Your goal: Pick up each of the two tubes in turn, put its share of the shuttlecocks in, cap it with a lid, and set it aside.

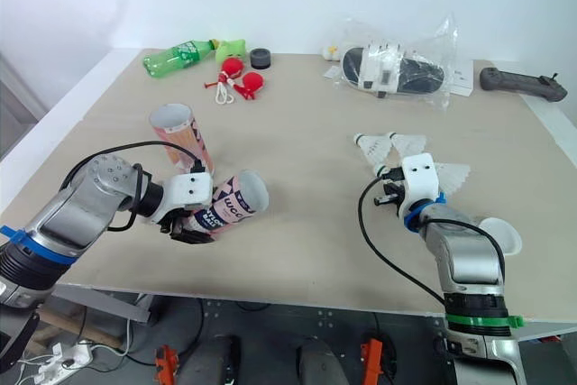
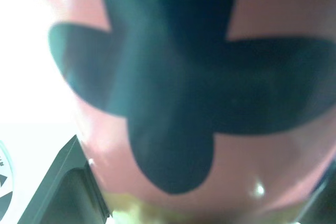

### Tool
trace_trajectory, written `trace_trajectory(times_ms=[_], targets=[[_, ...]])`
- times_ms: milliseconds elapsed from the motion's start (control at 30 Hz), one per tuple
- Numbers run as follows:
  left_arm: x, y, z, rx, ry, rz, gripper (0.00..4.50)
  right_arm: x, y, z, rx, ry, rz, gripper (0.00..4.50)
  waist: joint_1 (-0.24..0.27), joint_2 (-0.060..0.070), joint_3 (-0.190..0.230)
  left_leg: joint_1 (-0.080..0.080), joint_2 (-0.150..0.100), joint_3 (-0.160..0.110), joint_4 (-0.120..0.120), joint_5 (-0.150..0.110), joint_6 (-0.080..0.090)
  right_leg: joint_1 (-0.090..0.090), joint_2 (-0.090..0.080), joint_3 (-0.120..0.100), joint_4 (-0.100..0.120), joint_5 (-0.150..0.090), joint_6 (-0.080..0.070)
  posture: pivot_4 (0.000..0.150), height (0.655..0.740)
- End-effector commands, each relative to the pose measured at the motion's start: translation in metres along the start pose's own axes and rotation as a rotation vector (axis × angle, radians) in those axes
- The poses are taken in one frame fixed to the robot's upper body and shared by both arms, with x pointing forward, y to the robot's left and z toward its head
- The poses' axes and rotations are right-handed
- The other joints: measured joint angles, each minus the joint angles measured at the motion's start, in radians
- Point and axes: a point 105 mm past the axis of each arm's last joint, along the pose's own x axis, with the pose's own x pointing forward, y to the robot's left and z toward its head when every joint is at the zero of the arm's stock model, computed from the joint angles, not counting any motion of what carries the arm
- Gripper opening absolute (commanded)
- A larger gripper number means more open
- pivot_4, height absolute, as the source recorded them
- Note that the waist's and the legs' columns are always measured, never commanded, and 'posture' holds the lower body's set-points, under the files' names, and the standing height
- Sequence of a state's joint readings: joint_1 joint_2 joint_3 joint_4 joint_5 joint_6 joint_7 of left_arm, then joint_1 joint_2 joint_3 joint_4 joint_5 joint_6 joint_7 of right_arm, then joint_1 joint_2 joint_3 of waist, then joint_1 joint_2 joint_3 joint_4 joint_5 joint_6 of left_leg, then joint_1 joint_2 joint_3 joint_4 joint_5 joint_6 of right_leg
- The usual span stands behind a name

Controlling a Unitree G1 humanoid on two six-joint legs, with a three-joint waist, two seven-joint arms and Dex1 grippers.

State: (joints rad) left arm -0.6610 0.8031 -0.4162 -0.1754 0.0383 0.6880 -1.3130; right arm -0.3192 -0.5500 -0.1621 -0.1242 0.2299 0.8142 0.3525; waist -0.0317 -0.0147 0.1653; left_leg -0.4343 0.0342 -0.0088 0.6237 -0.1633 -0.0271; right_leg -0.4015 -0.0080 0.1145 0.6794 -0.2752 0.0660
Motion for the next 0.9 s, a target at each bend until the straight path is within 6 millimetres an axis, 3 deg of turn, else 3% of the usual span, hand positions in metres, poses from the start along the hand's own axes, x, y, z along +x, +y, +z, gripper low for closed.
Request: trace_trajectory(times_ms=[33,133,233,300,500,800,900], targets=[[0.012,-0.011,-0.009,-0.035,0.024,-0.053,3.29,-0.024,0.000,0.024,-0.049,-0.055,0.043,0.05,-0.001,0.000,0.000,0.000,0.000,0.000,0.000,0.000,0.000,0.000,0.000,0.000,0.000,0.000,0.000,0.150,0.7400],[0.013,-0.011,-0.009,-0.037,0.023,-0.053,3.29,-0.048,0.014,0.041,-0.167,-0.087,0.170,0.05,-0.001,0.001,0.000,-0.001,-0.001,-0.001,0.000,0.000,0.000,-0.001,0.000,0.000,0.000,-0.001,0.000,0.150,0.7400],[0.015,-0.011,-0.008,-0.036,0.023,-0.058,3.29,-0.084,0.063,0.077,-0.376,-0.228,0.473,0.05,-0.004,0.002,0.001,-0.001,-0.001,-0.002,0.000,0.000,0.000,-0.001,0.000,0.000,0.000,-0.001,0.000,0.150,0.7400],[0.016,-0.011,-0.008,-0.034,0.021,-0.061,3.29,-0.092,0.077,0.086,-0.464,-0.240,0.555,0.05,-0.006,0.002,0.000,0.000,-0.001,-0.002,0.000,0.000,0.000,0.000,0.000,0.000,0.000,-0.001,-0.001,0.150,0.7400],[0.019,-0.009,-0.005,-0.027,0.014,-0.062,3.29,-0.096,0.130,0.111,-0.678,-0.289,0.770,0.05,-0.008,-0.001,0.002,0.004,-0.002,-0.003,0.001,0.000,0.000,0.001,-0.002,-0.001,-0.002,-0.002,-0.003,0.150,0.7400],[0.021,-0.012,-0.005,-0.035,0.008,-0.057,3.29,-0.085,0.185,0.095,-0.778,-0.285,0.923,0.05,0.006,-0.001,0.001,-0.005,-0.006,0.002,0.001,0.000,0.000,0.002,-0.011,-0.004,-0.002,-0.006,0.003,0.150,0.7400],[0.021,-0.014,-0.004,-0.039,0.005,-0.055,3.29,-0.085,0.192,0.096,-0.788,-0.296,0.944,0.05,0.008,-0.001,0.000,-0.005,-0.006,0.001,0.001,0.000,0.000,0.002,-0.011,-0.004,-0.002,-0.004,0.006,0.150,0.7400]])
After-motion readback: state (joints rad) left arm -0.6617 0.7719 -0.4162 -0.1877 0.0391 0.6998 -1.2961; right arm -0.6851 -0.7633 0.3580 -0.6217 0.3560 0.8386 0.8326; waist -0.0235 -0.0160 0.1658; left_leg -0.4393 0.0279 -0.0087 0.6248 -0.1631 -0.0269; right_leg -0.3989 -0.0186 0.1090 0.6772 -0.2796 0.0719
